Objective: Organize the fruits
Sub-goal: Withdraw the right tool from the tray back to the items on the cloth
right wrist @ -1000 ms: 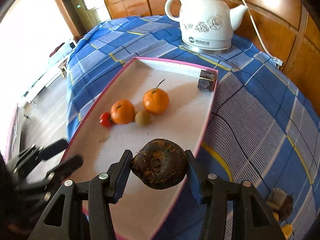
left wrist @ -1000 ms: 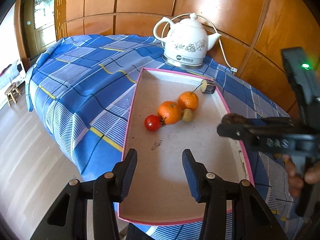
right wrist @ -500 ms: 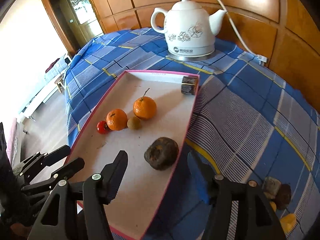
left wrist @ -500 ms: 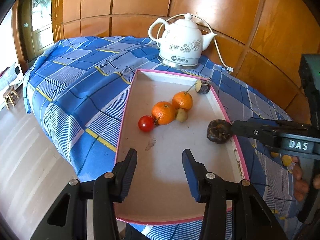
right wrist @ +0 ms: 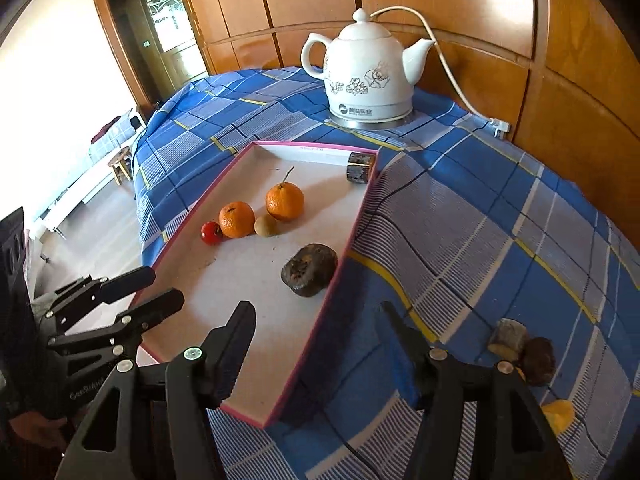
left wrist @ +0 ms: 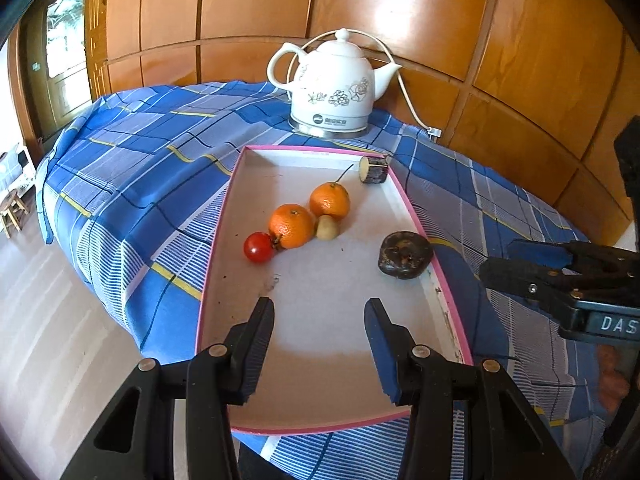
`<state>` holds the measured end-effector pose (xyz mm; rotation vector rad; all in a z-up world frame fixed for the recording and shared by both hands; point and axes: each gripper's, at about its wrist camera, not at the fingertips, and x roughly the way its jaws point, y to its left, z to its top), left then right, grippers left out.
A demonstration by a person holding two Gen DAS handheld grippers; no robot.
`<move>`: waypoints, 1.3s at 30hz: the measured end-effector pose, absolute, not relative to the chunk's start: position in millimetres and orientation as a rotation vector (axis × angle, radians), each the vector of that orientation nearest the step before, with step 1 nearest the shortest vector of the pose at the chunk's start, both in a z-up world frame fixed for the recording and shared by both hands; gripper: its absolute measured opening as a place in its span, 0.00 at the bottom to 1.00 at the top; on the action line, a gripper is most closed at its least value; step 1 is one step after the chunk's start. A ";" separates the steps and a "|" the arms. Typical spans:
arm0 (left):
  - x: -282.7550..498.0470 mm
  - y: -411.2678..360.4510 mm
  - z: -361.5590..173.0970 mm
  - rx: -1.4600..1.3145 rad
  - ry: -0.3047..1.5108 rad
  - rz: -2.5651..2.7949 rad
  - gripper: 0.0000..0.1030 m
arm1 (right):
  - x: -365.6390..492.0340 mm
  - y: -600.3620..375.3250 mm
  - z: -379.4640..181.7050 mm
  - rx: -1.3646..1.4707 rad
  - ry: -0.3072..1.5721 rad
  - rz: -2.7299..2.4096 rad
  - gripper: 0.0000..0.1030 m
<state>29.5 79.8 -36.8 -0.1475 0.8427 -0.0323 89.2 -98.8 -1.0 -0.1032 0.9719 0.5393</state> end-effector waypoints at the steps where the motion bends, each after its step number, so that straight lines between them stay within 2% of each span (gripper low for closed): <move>1: 28.8 78.5 -36.5 -0.144 0.843 -0.035 0.46 | 88.1 -100.8 -0.4 -0.105 0.971 0.537 0.61; 18: 26.6 58.0 -36.5 -0.093 0.850 -0.078 0.46 | 83.3 -174.4 6.0 -0.089 0.953 0.406 0.61; 27: 27.2 42.2 -33.8 -0.055 0.852 -0.130 0.46 | 89.6 -257.8 14.1 -0.044 0.948 0.245 0.61; 39: 36.6 -8.2 -23.3 0.009 0.874 -0.290 0.50 | 99.2 -378.8 -28.1 0.222 1.024 -0.021 0.61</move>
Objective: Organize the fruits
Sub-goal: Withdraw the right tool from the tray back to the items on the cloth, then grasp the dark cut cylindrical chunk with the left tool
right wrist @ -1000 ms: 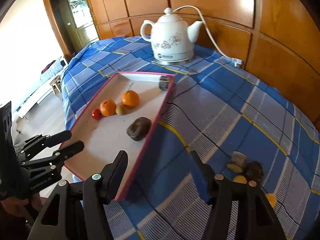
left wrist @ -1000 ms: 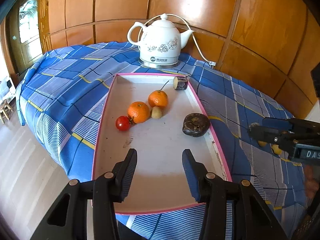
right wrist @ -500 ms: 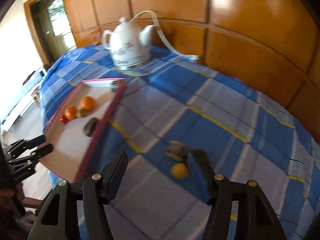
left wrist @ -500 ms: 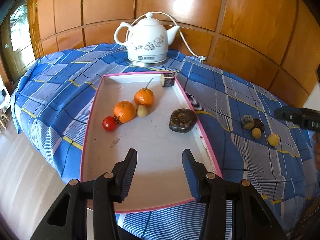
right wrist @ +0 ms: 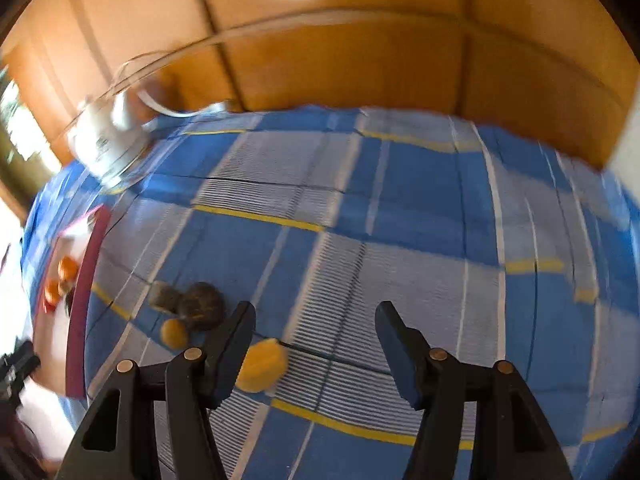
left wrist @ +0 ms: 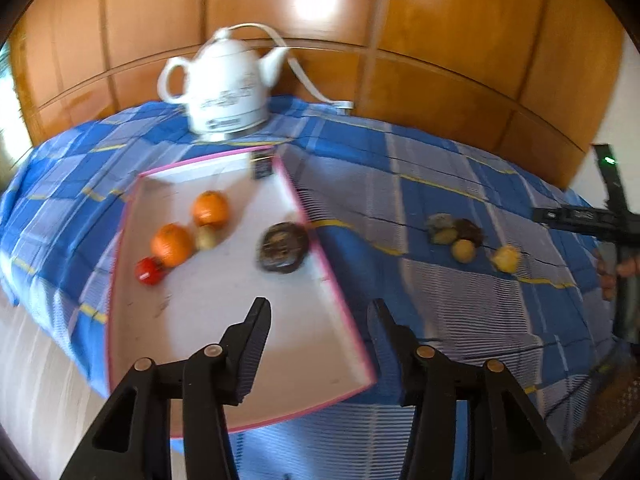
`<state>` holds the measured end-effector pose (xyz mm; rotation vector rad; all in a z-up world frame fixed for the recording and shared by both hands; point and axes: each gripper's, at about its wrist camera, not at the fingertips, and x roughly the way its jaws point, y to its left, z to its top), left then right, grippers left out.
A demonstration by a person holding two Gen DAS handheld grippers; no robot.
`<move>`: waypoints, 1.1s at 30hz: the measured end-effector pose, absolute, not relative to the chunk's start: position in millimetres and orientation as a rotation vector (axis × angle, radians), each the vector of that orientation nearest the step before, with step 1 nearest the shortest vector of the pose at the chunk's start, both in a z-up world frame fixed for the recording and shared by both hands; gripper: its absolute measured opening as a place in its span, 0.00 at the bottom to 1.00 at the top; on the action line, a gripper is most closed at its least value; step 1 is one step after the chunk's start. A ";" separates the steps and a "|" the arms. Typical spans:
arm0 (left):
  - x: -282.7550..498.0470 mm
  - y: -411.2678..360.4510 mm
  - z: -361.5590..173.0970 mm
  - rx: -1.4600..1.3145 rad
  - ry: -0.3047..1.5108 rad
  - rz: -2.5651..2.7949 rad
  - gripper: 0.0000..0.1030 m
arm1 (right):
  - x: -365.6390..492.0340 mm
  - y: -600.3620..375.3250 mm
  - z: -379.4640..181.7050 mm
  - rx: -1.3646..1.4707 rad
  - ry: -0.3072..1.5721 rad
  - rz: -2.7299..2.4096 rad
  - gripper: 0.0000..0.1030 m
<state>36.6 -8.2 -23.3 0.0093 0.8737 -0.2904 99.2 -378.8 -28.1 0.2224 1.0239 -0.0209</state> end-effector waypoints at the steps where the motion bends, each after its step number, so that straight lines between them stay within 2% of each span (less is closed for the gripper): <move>1: 38.5 -14.1 -22.5 0.013 0.876 -0.308 0.50 | 99.7 -382.4 -28.2 0.229 1.019 -0.029 0.61; 6: 59.4 -50.6 -25.8 -0.013 0.936 -0.423 0.48 | 99.5 -387.0 -23.5 0.270 0.999 -0.012 0.61; 9: 75.5 -71.0 -30.4 -0.039 0.977 -0.470 0.42 | 99.4 -381.3 -21.5 0.251 0.998 0.006 0.61; 19: 128.8 -129.2 -38.0 -0.086 1.035 -0.536 0.41 | 100.0 -372.6 -20.4 0.253 1.012 0.044 0.61; 32: 175.1 -162.7 -79.9 -0.097 1.120 -0.502 0.42 | 103.2 -368.0 -18.7 0.251 1.012 0.064 0.61; 33: 177.7 -161.0 -82.2 -0.109 1.136 -0.510 0.34 | 103.5 -367.8 -18.8 0.249 1.012 0.065 0.61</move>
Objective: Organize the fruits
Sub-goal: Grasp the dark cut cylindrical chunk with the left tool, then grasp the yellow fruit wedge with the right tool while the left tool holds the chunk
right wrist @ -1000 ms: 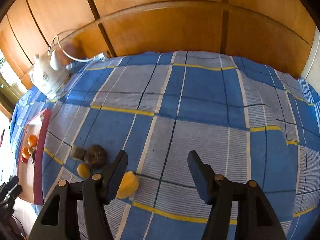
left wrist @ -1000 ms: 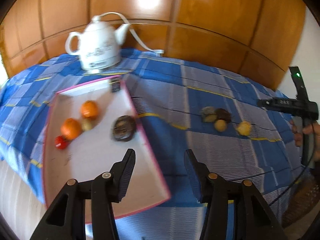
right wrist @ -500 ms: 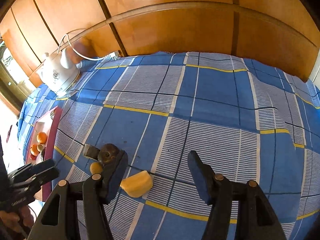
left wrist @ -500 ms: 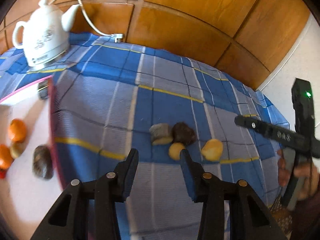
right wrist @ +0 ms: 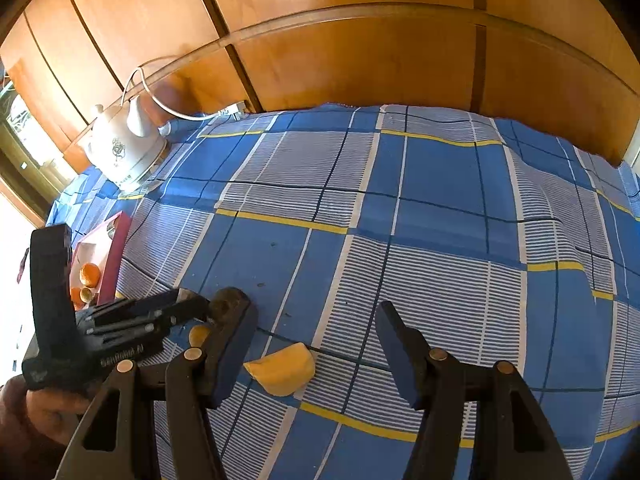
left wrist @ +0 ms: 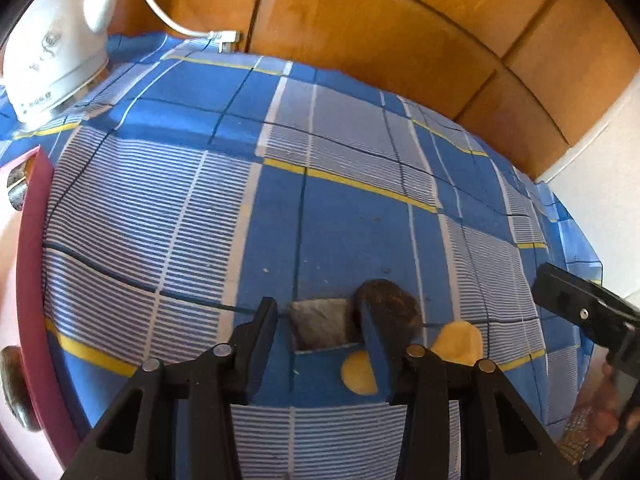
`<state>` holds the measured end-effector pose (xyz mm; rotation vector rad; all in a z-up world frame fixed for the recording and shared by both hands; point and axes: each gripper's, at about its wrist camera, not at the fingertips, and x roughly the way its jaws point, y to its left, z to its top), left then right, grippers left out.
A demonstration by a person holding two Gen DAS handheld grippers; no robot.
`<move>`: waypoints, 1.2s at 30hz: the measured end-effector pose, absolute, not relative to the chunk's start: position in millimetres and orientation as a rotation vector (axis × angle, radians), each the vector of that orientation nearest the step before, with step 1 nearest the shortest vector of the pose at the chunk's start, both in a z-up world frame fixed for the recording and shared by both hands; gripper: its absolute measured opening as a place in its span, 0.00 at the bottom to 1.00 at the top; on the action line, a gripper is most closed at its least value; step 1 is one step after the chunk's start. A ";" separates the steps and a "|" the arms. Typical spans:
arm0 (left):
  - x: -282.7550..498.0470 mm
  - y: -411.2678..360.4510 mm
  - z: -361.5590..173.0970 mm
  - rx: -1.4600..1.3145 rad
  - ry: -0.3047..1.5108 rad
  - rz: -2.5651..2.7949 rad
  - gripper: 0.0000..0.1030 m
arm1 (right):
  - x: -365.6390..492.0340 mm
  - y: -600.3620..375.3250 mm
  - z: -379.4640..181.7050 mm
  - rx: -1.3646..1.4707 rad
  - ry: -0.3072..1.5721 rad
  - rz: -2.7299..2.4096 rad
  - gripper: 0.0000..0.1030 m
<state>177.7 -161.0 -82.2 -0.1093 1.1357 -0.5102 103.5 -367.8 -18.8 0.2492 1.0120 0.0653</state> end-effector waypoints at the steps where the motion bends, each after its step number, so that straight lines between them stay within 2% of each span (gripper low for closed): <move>1: 178.3 -158.6 -82.6 -0.128 1.138 -0.520 0.34 | 103.7 -368.2 -19.2 0.249 1.013 0.065 0.61; 16: 121.0 -122.8 -62.5 -0.049 1.079 -0.573 0.33 | 104.5 -375.6 -25.6 0.268 1.035 0.032 0.61; 20: 101.6 -123.2 -69.9 0.030 1.065 -0.562 0.33 | 103.9 -376.4 -26.6 0.277 1.037 0.035 0.61; 28: 100.5 -128.4 -86.6 0.010 1.070 -0.538 0.32 | 107.4 -377.2 -40.4 0.365 1.113 0.115 0.61; 36: 99.3 -125.0 -90.9 -0.007 1.052 -0.549 0.33 | 110.5 -347.4 -54.8 0.268 1.186 0.206 0.63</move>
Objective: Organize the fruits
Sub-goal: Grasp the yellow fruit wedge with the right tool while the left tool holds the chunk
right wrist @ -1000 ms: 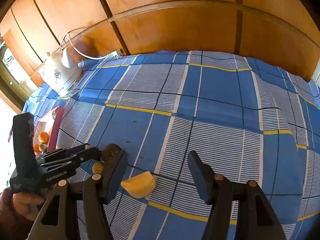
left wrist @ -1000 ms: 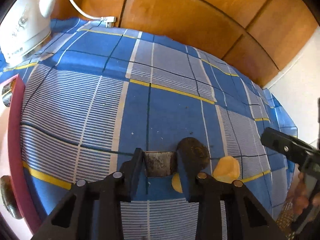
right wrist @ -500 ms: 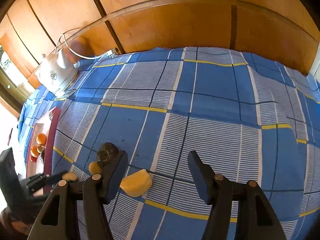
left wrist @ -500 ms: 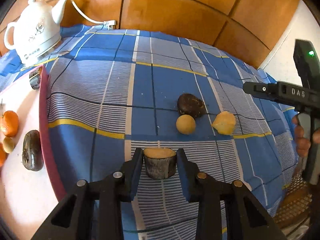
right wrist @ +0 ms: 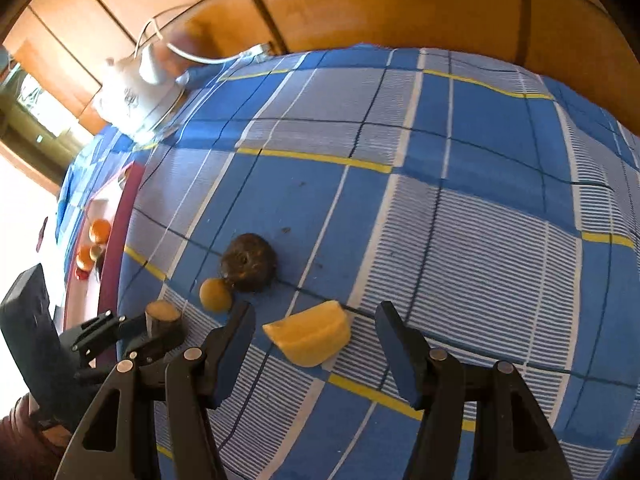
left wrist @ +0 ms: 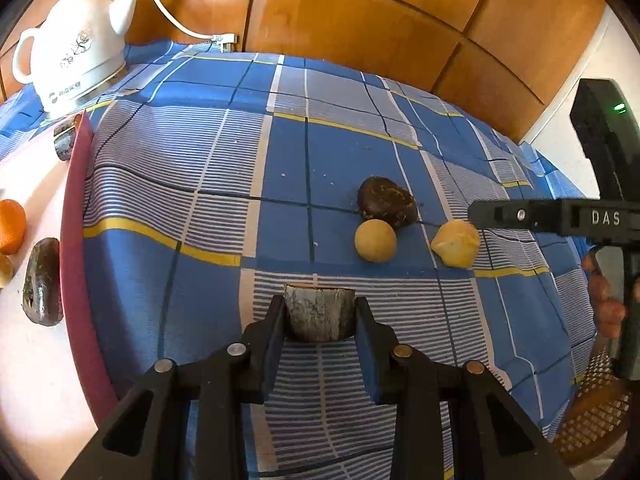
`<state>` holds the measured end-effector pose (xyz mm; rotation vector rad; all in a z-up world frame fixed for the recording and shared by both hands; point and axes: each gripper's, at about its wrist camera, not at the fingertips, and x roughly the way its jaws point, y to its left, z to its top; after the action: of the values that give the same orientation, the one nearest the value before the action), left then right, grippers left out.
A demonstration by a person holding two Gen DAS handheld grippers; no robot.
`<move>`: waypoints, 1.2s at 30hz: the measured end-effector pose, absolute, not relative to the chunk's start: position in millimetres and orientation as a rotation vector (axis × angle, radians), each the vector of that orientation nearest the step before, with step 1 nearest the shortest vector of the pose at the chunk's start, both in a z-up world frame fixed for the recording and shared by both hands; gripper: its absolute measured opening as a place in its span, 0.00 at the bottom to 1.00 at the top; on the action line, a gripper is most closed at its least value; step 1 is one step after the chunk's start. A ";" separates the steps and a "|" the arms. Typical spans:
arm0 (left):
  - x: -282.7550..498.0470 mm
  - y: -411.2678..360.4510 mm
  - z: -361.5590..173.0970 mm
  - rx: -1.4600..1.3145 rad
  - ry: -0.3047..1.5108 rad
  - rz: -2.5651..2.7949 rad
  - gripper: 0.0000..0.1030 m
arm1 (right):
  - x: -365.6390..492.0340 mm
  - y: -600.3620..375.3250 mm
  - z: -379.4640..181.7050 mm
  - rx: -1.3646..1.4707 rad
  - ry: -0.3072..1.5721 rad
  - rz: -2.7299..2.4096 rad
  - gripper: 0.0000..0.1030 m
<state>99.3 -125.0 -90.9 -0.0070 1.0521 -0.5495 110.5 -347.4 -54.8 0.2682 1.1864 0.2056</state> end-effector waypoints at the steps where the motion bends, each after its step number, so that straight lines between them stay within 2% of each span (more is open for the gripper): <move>1: 99.3 -124.4 -91.2 -0.010 1.050 -0.550 0.33 | 110.7 -345.6 -57.3 0.264 1.200 0.214 0.63; 17: 96.6 -121.2 -92.0 -0.033 1.044 -0.545 0.34 | 114.2 -315.1 -81.9 0.034 1.253 0.205 0.63; 18: 96.9 -121.0 -92.0 -0.034 1.043 -0.546 0.34 | 113.3 -312.6 -82.3 0.009 1.246 0.202 0.53; 19: 96.9 -120.8 -92.1 -0.036 1.043 -0.547 0.34 | 112.2 -309.6 -81.9 -0.025 1.231 0.196 0.49; 30: 94.4 -123.1 -84.6 -0.018 1.044 -0.550 0.32 | 112.6 -318.9 -86.6 0.000 1.218 0.213 0.51; 36: 80.1 -107.2 -54.9 -0.054 0.972 -0.567 0.32 | 109.3 -314.8 -85.1 -0.048 1.205 0.207 0.50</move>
<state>80.1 -107.2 -54.9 -0.0541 0.9723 -0.5671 109.3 -314.8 -85.1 -0.0484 1.2046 0.2074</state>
